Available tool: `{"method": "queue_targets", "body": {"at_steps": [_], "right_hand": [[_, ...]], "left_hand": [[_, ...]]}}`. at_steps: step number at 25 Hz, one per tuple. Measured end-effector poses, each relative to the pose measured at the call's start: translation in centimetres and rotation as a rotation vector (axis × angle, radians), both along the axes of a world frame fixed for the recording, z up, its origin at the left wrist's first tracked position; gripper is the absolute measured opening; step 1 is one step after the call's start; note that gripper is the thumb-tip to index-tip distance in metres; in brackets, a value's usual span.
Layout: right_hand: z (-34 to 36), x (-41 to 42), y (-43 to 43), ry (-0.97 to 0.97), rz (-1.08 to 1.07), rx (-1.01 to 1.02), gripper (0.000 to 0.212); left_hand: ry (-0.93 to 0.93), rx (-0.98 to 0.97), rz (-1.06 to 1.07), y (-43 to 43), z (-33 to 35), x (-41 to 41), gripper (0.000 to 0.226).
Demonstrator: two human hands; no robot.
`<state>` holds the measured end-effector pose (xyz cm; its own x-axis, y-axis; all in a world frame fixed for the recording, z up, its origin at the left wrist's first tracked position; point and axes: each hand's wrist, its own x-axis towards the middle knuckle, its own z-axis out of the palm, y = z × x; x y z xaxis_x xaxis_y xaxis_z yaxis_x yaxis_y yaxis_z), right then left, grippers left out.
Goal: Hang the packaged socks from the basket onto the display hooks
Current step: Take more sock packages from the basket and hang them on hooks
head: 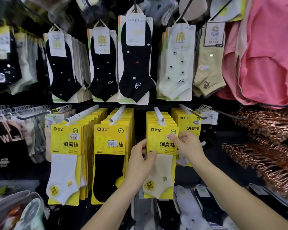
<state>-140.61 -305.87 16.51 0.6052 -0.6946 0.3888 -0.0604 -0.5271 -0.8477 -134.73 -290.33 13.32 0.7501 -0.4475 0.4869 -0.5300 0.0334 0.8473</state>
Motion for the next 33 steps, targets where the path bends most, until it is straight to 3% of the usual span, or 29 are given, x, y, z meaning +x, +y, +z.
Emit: {"method": "queue_targets", "body": {"at_steps": [3, 6, 7, 9, 12, 15, 20, 24, 26, 29, 31, 33], "right_hand": [[-0.5, -0.5, -0.6, -0.008, 0.003, 0.031, 0.042], [0.1, -0.2, -1.0, -0.020, 0.126, 0.087, 0.065], [0.2, 0.0, -0.9, -0.016, 0.183, 0.102, 0.066], [0.4, 0.6, -0.2, -0.048, 0.310, 0.134, 0.048], [0.2, 1.6, 0.5, -0.111, 0.376, 0.176, 0.033], [0.5, 1.9, 0.6, -0.143, 0.407, 0.232, 0.038], [0.8, 2.1, 0.0, -0.114, 0.380, 0.204, 0.068], [0.4, 2.5, -0.1, -0.133, 0.401, 0.241, 0.049], [0.1, 2.6, -0.8, -0.218, 0.441, 0.461, 0.045], [0.1, 2.9, -2.5, -0.304, 0.472, 0.649, 0.025], [0.8, 3.7, -3.4, -0.308, 0.428, 0.648, 0.026], [2.0, 4.7, -3.6, -0.263, 0.399, 0.649, 0.030]], "left_hand": [[0.010, 0.059, 0.110, -1.2, 0.8, 1.3, 0.055], [0.023, 0.044, -0.008, -2.5, 2.8, 2.2, 0.057], [0.056, 0.019, -0.082, -2.9, 3.3, 2.3, 0.053], [0.162, -0.041, -0.186, -3.5, 3.6, 2.5, 0.055], [0.219, -0.103, -0.221, -4.0, 2.8, 2.9, 0.055], [0.258, -0.153, -0.231, -4.3, 2.3, 3.1, 0.052], [0.368, -0.170, -0.189, -4.9, 3.1, 3.8, 0.057], [0.399, -0.207, -0.216, -5.1, 2.8, 3.7, 0.052], [0.422, -0.264, -0.234, -5.0, 2.6, 3.9, 0.039], [0.642, -0.342, -0.151, -5.8, 3.9, 5.8, 0.030], [0.804, -0.369, -0.184, -6.7, 5.5, 7.1, 0.035], [0.851, -0.378, -0.225, -7.6, 6.8, 8.4, 0.045]]}}
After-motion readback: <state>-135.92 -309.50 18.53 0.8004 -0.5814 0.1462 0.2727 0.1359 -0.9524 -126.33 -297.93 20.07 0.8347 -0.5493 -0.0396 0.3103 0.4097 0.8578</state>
